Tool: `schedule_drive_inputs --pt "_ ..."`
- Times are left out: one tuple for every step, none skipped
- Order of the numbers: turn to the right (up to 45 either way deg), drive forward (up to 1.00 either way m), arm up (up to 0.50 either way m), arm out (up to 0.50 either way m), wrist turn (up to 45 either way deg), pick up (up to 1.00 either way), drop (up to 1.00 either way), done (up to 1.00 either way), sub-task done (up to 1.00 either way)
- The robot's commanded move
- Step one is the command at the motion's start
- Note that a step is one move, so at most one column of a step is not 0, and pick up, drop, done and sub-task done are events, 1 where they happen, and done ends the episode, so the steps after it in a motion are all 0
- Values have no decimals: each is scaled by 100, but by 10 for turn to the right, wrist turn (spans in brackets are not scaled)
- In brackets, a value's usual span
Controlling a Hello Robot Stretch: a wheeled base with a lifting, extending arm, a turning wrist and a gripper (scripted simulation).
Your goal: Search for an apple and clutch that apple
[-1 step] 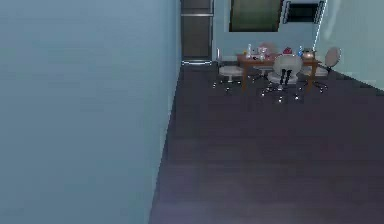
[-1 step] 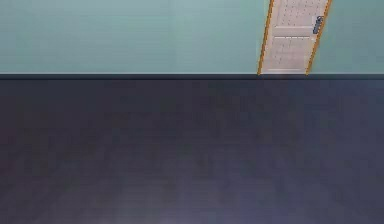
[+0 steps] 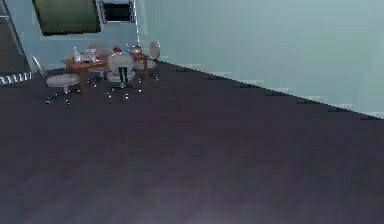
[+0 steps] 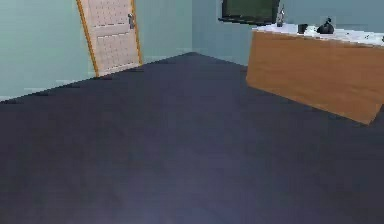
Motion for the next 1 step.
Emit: schedule_drive_inputs --pt "450 0 0 0 0 0 0 0 0"
